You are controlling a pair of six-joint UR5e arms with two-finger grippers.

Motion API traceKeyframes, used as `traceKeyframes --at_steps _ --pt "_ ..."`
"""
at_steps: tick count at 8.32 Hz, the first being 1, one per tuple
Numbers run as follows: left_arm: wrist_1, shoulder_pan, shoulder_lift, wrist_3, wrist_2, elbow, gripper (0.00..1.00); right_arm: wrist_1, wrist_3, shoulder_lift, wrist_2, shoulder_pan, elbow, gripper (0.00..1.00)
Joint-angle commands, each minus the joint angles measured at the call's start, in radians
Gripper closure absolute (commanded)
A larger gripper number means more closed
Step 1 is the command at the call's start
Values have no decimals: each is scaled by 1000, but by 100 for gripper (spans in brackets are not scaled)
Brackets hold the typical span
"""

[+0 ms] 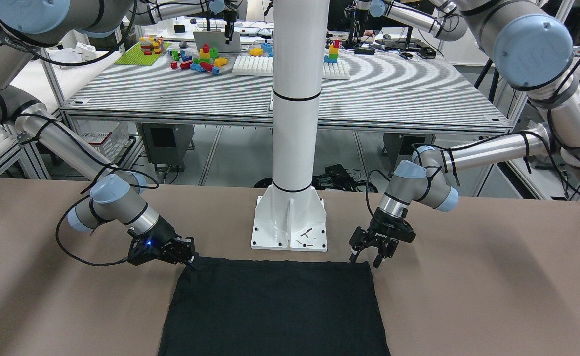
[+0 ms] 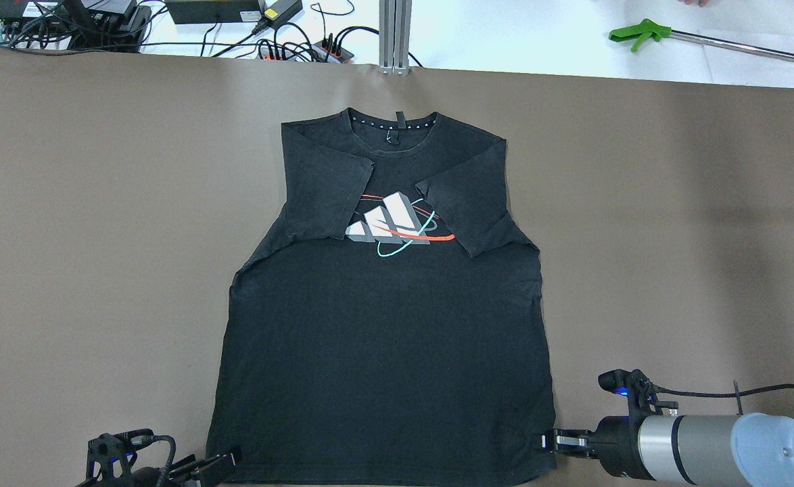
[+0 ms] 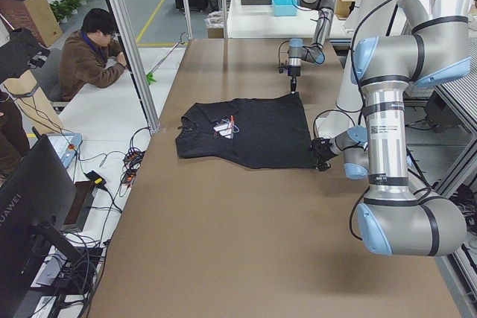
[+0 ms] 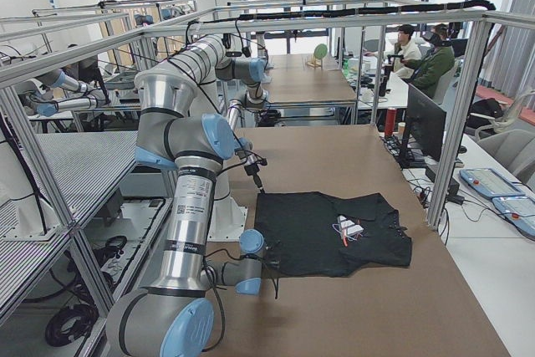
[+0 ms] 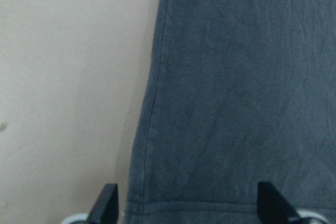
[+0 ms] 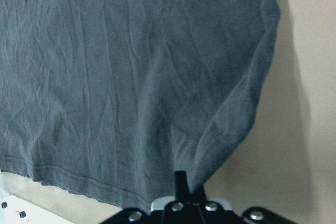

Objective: Fold clothes
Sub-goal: 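Grasp the hem corners with both grippers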

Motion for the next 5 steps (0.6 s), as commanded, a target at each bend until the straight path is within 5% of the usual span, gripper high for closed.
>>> traceKeyframes --at_steps 1,5 --pt "2 18 -1 0 18 10 7 0 -1 1 -1 1 0 100" --pt "3 19 -20 2 19 43 7 0 -3 1 3 8 0 100"
